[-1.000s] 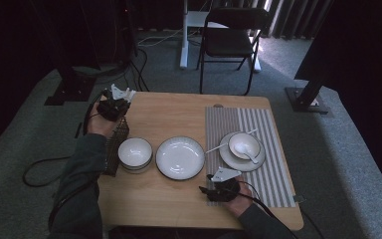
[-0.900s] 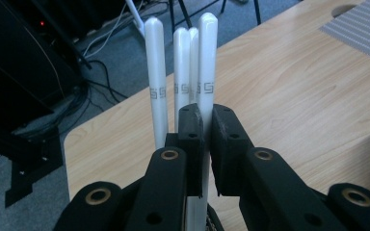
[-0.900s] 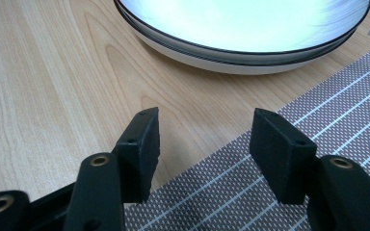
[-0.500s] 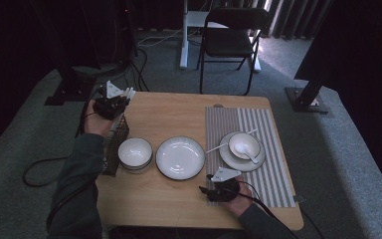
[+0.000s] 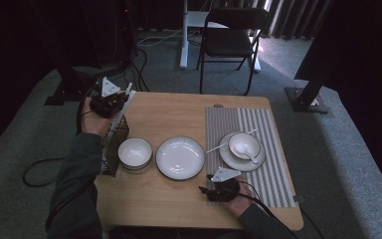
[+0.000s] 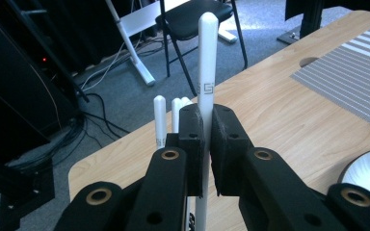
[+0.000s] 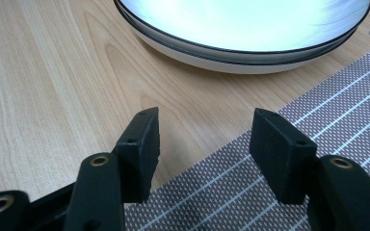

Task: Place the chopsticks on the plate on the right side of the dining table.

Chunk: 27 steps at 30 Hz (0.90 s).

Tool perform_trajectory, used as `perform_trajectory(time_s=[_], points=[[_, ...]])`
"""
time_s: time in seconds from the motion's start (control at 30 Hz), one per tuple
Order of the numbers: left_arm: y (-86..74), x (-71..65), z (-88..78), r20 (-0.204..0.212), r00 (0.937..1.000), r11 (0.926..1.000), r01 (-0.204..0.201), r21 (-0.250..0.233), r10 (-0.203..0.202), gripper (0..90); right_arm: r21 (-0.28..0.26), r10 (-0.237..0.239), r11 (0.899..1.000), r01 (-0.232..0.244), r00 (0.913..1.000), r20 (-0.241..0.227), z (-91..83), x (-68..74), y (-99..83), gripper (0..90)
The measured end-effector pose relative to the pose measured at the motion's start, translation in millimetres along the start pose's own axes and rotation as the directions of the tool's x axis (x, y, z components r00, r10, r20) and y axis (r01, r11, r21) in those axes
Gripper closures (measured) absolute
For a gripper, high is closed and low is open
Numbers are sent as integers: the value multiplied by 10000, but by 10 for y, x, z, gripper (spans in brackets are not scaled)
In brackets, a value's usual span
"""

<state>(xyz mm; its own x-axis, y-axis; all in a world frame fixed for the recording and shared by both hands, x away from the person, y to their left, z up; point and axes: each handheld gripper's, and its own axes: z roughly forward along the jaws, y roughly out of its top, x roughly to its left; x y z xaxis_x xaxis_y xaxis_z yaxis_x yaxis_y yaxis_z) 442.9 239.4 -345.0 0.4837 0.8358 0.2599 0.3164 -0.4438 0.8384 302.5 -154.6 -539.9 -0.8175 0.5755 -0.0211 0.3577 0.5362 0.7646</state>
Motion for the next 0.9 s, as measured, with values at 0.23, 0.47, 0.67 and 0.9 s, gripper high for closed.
perform_trajectory(time_s=[0.23, 0.47, 0.67, 0.9], points=[[56, -18, -88, 153, 9999, 9996, -40, -280, 44, 845, -7, -8, 10000, 8, 10000, 30, -4, -1, 0, 437], [105, -30, -155, 172, 9997, 9990, -193, -401, 200, 846, -1, -8, 10000, 8, 10000, 26, -4, -2, 0, 436], [155, -43, -218, 188, 9994, 9980, -271, -570, 282, 846, 2, 0, 10000, 0, 10000, 35, -5, -1, 0, 436], [232, -79, -274, 222, 9986, 9963, -453, -726, 470, 845, 9, -6, 10000, 6, 10000, 35, -4, -1, -1, 436]])
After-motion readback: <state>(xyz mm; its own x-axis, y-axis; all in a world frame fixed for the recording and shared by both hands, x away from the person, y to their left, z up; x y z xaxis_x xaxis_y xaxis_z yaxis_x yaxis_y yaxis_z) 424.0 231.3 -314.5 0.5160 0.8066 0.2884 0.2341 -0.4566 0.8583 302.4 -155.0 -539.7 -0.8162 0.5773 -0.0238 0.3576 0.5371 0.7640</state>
